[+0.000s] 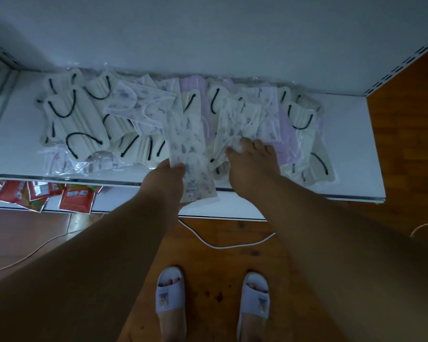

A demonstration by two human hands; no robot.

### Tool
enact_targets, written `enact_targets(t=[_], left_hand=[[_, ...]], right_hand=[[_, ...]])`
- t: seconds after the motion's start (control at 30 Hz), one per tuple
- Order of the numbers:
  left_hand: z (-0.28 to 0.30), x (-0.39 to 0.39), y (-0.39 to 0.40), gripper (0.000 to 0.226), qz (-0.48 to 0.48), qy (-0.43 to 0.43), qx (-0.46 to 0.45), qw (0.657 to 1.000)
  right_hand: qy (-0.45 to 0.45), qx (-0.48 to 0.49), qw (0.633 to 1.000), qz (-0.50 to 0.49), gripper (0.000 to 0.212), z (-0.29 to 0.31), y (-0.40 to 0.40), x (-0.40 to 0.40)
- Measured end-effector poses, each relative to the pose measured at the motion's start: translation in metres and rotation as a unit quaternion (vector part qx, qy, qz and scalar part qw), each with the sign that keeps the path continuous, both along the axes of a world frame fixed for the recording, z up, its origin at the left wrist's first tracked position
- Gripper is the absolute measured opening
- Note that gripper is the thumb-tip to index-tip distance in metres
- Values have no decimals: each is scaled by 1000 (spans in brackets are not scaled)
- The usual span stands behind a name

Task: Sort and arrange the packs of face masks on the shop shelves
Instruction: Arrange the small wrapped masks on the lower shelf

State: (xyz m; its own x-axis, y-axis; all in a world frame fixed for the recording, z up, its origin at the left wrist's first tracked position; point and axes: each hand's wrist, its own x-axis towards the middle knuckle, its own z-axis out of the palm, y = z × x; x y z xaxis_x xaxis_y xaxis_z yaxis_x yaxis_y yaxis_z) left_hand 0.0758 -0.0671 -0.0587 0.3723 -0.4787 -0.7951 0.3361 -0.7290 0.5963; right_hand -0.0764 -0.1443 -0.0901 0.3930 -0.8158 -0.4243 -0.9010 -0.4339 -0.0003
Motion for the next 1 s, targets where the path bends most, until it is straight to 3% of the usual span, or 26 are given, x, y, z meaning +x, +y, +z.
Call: enact_targets(t=[0.1,0.23,0.3,0.4,0.5,0.6,0.7,0.77,0.9,1.0], left_hand=[[-3,-2,-2,17,1,11,-7,1000],[0,-7,-5,16,18,31,-4,999],[2,-11,-7,23,35,56,-13,998],[-2,-15,-11,48,38,95,-29,994],[-6,-18,-13,41,-19,48,-27,998],[-10,-20,-15,28,-42,-5,-18,999],[-11,-27,-16,27,-53,-1,-27,998],[-12,-30,-16,23,-62,-2,-27,998],[-14,-34,-16,18,-61,-1,-17,998],[-16,-37,-16,20,-64,-17,-19,998]], right_hand=[[-22,4,999,-44,49,2,-1,0],[-206,-59,971,-104,32,1,3,-10],[-309,-45,948,-61,30,1,12,-12],[-346,17,937,47,34,-3,28,-12],[-367,8,930,-5,37,-4,22,-20],[-269,-51,957,-91,33,-6,-3,-35],[-66,21,990,-121,59,-7,-22,-48],[-15,52,993,-108,66,-10,-26,-52],[-20,22,993,-117,62,-8,-23,-49],[-119,-54,976,-172,52,-1,-10,-50]])
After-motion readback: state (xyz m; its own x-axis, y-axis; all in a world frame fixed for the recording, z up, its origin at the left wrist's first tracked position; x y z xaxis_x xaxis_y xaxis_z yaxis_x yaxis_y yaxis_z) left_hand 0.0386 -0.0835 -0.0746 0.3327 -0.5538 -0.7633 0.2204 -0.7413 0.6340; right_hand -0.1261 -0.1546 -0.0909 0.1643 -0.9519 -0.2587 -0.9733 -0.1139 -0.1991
